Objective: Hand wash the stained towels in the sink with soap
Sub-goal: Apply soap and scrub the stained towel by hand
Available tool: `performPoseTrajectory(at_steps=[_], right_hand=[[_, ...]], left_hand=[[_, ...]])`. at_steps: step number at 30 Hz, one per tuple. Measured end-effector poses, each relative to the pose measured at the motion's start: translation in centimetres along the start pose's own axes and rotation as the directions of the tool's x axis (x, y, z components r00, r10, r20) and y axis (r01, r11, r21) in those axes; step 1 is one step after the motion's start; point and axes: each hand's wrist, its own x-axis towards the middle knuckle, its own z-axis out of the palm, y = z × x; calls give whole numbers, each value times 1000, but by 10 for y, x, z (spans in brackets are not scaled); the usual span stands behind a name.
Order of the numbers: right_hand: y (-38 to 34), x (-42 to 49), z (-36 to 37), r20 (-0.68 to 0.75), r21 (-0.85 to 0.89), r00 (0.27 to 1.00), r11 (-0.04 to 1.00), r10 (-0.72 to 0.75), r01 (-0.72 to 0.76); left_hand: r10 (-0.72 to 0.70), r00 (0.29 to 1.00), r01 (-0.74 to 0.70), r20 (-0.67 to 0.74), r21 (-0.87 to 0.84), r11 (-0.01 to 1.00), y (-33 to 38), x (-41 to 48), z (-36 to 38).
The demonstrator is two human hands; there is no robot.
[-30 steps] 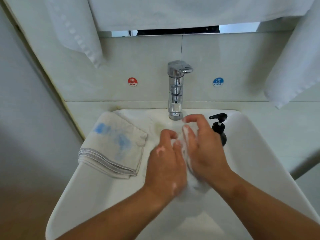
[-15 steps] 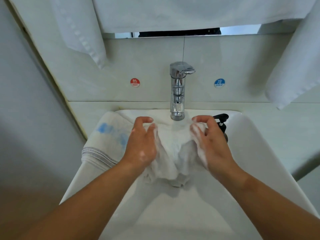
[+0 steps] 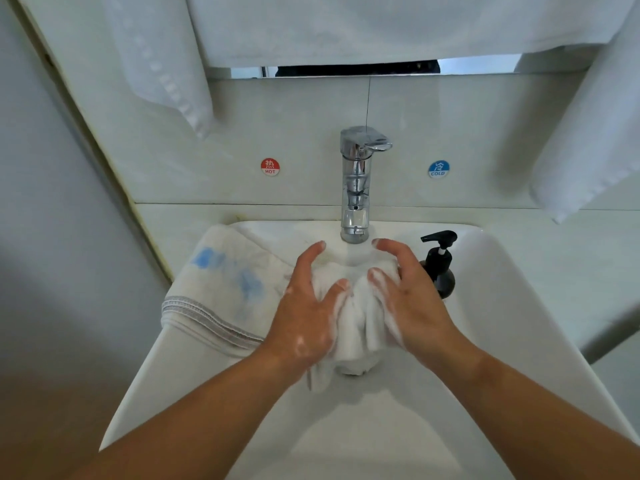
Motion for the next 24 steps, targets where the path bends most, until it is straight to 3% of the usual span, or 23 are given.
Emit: performPoseTrajectory(at_steps=[4,7,9,11,13,16,20,22,24], right_hand=[[-5,-4,4,-120,-209,990,977,-78,52],[-12,-22,19,-52,-266,982,950,-183,163],[-15,-25,23,-24,-277,969,932,-248,232],[-17,-18,19,-58,-268,959,930,-277,252],[-16,-9,12,-118,-248,974,956,-192,158],[-8,-7,11,-76,-334,996,943,-40,13],[-18,-24,18,-11,-279,985,946,-173,163],[-23,-22,12,-48,-235,972,948,-231,214],[-19,-10,5,-126,-225,978,965,-168,137]], left_hand=[[52,998,-47,-38,108,993,11,-13,15],[-16,976,37,-218,94,995,18,3,15],[-92,961,108,-260,46,993,23,8,15],[-50,981,66,-189,80,995,25,-5,19],[37,995,-24,-97,128,991,29,-24,21],[108,985,-94,-136,105,990,37,-13,13],[76,969,-43,-236,141,989,37,0,9],[118,980,-80,-160,225,971,31,-16,16],[144,986,-122,-81,232,965,30,-29,22]])
